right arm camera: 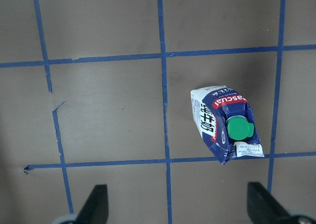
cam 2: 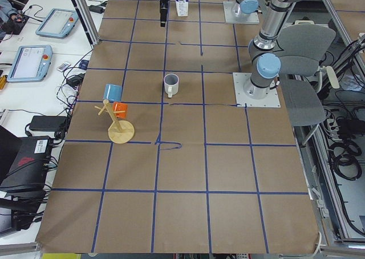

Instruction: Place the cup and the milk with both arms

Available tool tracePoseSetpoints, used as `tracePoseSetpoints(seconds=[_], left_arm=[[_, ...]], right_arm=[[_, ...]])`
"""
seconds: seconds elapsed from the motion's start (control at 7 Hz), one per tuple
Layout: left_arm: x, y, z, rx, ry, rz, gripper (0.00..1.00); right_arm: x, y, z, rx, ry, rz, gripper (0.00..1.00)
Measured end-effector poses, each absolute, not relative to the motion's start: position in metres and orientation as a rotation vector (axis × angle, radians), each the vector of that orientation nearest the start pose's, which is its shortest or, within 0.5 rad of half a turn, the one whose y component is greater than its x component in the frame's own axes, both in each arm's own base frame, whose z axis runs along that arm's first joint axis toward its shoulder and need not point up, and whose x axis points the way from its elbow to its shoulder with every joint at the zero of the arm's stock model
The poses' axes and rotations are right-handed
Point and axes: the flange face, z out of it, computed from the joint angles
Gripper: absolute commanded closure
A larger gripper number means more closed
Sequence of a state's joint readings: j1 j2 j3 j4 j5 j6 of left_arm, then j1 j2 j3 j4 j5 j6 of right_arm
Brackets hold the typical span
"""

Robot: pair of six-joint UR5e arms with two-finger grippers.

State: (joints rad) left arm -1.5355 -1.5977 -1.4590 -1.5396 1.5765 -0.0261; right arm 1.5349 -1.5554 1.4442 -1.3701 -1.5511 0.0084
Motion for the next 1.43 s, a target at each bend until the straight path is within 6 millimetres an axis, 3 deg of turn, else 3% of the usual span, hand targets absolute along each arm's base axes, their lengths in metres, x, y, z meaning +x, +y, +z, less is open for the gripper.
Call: tracePoseSetpoints(seconds=[0.86,1.43], left_arm=[[-0.114,-0.515,0.531,-0.109,3.127,-0.175,0.0],[-0.115,-0.513,0.519,-0.113,3.135,-0.144,0.0]], right_arm=[[0.117,-0.49,0.521,0.062,3.117,0.145,0.0],[0.112,-0.491,0.519,0.071,3.128,0.155,0.0]])
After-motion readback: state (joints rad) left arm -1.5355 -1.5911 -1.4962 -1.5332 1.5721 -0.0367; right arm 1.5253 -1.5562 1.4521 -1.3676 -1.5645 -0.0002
